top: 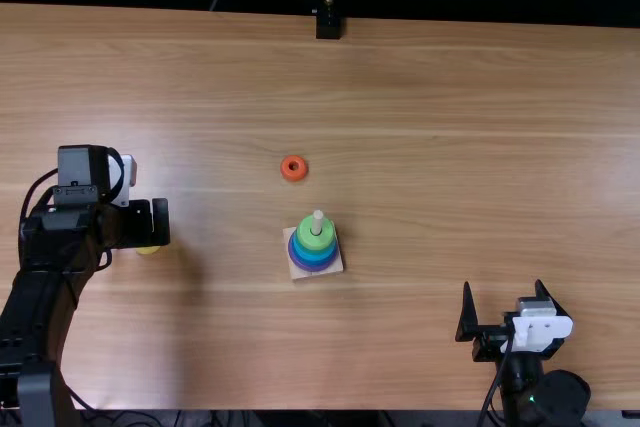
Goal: Build the Hanoi tower: stack the rings onto the peg from bottom to top in this color order: purple, dark blue, light blue, dark green, light green, yellow, orange.
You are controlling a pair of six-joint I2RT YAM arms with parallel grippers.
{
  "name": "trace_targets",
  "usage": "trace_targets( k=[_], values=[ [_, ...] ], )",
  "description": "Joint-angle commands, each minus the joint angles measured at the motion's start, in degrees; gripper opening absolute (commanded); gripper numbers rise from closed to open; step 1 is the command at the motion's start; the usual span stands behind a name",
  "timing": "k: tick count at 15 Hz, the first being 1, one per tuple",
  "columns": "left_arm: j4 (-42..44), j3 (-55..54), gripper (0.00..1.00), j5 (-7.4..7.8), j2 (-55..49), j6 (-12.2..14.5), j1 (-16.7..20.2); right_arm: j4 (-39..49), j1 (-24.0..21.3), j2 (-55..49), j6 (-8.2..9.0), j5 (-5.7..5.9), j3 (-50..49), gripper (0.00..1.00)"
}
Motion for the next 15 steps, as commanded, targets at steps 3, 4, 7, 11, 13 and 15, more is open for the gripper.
trace_targets(
  k=[3,4,7,11,13,15],
  values=[
    [0.29,2.05,1.00,1.38,2.96,0.26,-0.67,-3.04,-0.72,-0.73,-0.12,0.14,-3.92,1.00],
    [0.29,1.96,1.00,1.38,3.84,0.26,-0.67,-3.04,-0.72,-0.73,-0.23,0.14,-3.92,1.00],
    [0.29,2.05,1.00,1.49,5.68,0.26,-1.55,-3.04,-0.72,-0.73,-0.12,0.14,-3.92,1.00],
    [0.29,1.26,1.00,1.49,7.09,0.26,-1.55,-3.04,-0.72,-0.73,-0.23,0.14,-3.92,1.00],
    [0.18,1.08,1.00,1.49,7.18,0.26,-1.55,-3.04,-0.72,-0.73,-0.23,0.14,-3.92,1.00],
    [0.18,1.00,1.00,1.49,7.26,0.26,-1.55,-3.04,-0.72,-0.73,-0.12,0.14,-3.92,1.00]
  ],
)
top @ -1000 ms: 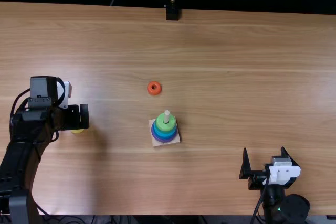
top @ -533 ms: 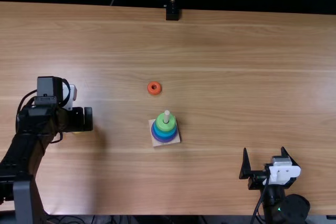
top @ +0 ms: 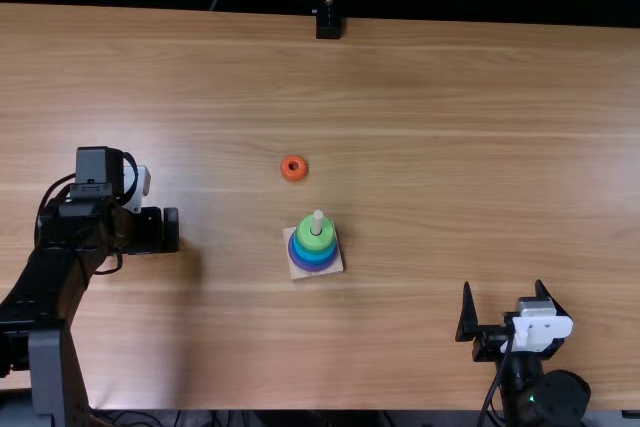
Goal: Build the Hanoi tower: stack the rings onto the peg from bottom to top in this color order: purple, dark blue, light blue, dark green, light green, yellow, orange.
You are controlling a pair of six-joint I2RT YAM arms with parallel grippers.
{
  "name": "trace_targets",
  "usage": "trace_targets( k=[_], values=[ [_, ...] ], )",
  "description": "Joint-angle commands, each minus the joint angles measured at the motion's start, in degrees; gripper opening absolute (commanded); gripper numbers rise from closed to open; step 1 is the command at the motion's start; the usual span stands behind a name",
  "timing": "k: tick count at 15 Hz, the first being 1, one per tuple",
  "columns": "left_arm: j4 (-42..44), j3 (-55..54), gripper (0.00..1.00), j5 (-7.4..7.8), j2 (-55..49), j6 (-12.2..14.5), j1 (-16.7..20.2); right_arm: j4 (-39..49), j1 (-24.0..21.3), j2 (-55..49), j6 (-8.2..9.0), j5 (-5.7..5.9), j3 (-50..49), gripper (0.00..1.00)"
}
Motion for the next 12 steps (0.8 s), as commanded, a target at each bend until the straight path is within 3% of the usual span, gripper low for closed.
trace_targets(
  k=[1,12],
  values=[
    [0.10,0.56,1.00,0.72,0.90,0.24,-0.45,-3.04,-0.72,-0.73,-0.23,0.14,-3.92,1.00],
    [-0.64,0.38,1.00,0.61,0.73,0.34,-0.45,-3.04,-0.72,-0.73,-0.23,0.14,-3.92,1.00]
  ],
)
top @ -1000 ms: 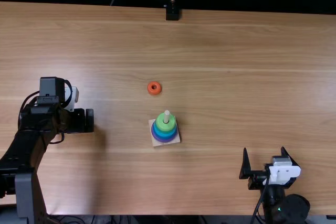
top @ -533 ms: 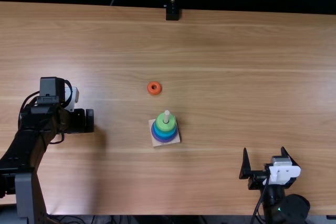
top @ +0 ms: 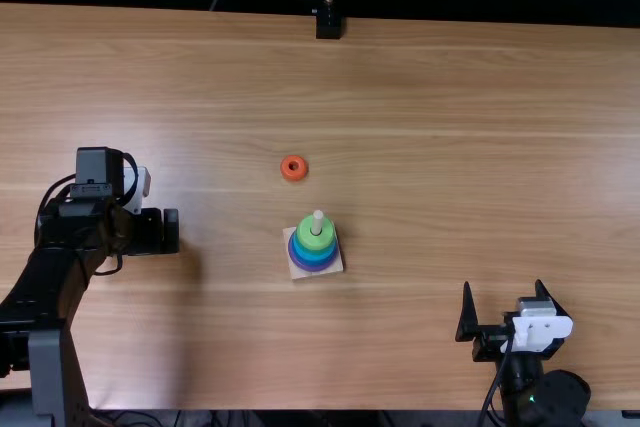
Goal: Build the Hanoi tower: stack the rings onto the peg from bottom to top in this color order: purple, dark blue, light blue, dark green, light green, yellow, orange.
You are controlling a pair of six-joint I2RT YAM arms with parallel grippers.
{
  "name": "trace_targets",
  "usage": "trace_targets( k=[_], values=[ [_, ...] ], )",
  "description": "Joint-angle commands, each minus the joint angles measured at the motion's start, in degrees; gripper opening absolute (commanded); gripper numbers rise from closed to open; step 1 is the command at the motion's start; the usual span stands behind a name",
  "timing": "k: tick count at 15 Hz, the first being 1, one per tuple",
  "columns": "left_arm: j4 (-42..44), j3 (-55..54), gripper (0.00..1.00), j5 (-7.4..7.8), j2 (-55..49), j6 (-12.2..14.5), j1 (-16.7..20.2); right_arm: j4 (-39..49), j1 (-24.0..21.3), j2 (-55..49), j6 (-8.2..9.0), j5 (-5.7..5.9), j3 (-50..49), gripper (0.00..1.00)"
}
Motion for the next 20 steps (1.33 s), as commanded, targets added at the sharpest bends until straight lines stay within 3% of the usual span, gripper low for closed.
trace_targets(
  k=[1,5,10,19,20],
  values=[
    [-0.05,0.29,1.00,0.51,0.71,0.34,-0.45,-3.02,-0.72,-0.73,-0.27,0.16,-3.92,1.00],
    [-0.05,-0.15,0.97,0.51,0.71,0.45,-0.45,-3.02,-0.72,-0.73,-0.27,0.16,-3.92,1.00],
    [-0.79,-0.94,0.67,-0.02,0.79,0.45,-0.54,-3.02,-0.72,-0.73,-0.16,0.16,-3.92,1.00],
    [-1.95,-1.11,0.62,-0.34,1.94,0.45,-0.45,-3.02,-0.72,-0.73,-0.27,0.16,-3.92,1.00],
    [-1.85,-1.38,0.53,-0.34,1.94,0.45,-0.45,-3.02,-0.72,-0.73,-0.27,0.16,-3.92,1.00]
  ],
)
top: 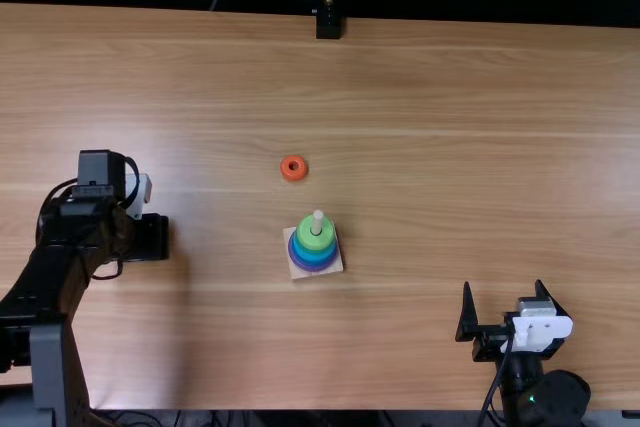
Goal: Build the Hanoi tower: stack the rings onto the peg from bottom to top in this color order: purple, dark blue, light blue, dark green, light green, yellow, orange.
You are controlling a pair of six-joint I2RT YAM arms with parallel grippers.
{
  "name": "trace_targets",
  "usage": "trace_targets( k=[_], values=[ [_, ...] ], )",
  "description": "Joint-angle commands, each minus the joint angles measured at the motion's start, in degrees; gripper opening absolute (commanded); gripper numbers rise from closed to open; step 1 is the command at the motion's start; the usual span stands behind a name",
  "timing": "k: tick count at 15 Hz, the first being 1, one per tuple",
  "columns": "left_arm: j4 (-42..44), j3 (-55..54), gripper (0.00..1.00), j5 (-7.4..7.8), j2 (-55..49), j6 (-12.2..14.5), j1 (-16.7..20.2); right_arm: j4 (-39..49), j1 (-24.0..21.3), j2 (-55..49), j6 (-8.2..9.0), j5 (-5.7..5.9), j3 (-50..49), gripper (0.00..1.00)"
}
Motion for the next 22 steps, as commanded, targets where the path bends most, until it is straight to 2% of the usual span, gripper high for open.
trace_targets(
  k=[1,2,3,4,8,11,12,13,14,15,16,18,21,22],
  values=[
    [0.33,-1.27,0.36,-0.08,1.17,0.30,-0.54,-3.04,-0.72,-0.73,-0.12,0.16,-3.92,1.00],
    [0.44,-1.27,0.18,-0.08,1.17,0.30,-0.54,-3.04,-0.72,-0.73,-0.12,0.16,-3.92,1.00],
    [0.54,-1.27,0.07,-0.18,1.17,0.30,-0.54,-3.04,-0.72,-0.73,-0.23,0.16,-3.92,1.00],
    [0.54,-1.27,0.04,-0.18,1.17,0.30,-0.63,-3.04,-0.72,-0.73,-0.23,0.16,-3.92,1.00],
    [0.44,-0.65,0.00,-0.29,0.82,0.41,-0.81,-3.04,-0.72,-0.73,-0.12,0.16,-3.92,1.00],
    [-1.57,4.53,0.00,-0.50,-2.43,1.04,-2.21,-3.04,-0.72,-0.73,-0.12,0.16,-3.92,1.00],
    [-5.47,6.03,0.00,-1.66,-4.01,2.62,-2.48,-3.04,-0.72,-0.73,-0.23,0.16,-3.92,1.00],
    [-10.64,7.78,0.00,-3.98,-4.54,4.41,-3.09,-3.04,-0.72,-0.73,-0.12,0.16,-3.92,1.00],
    [-15.07,10.16,0.00,-7.04,-5.16,5.47,-4.50,-3.04,-0.72,-0.73,-0.12,0.16,-3.92,1.00],
    [-18.97,12.79,0.00,-9.25,-6.21,5.89,-5.99,-3.04,-0.72,-0.73,-0.23,0.16,-3.92,1.00],
    [-21.82,14.82,0.00,-9.78,-6.83,5.79,-7.31,-3.04,-0.72,-0.73,-0.12,0.16,-3.92,1.00],
    [-24.87,18.77,0.00,-9.25,-8.32,5.15,-10.21,-3.04,-0.72,-0.73,-0.12,0.16,-3.92,1.00],
    [-27.83,26.07,0.00,-9.04,-9.02,4.31,-16.98,-3.04,-0.72,-0.73,-0.12,0.16,-3.92,1.00],
    [-29.83,28.88,0.00,-9.04,-9.02,2.09,-18.91,-3.04,-0.72,-0.73,-0.23,0.16,-3.92,1.00]
  ],
)
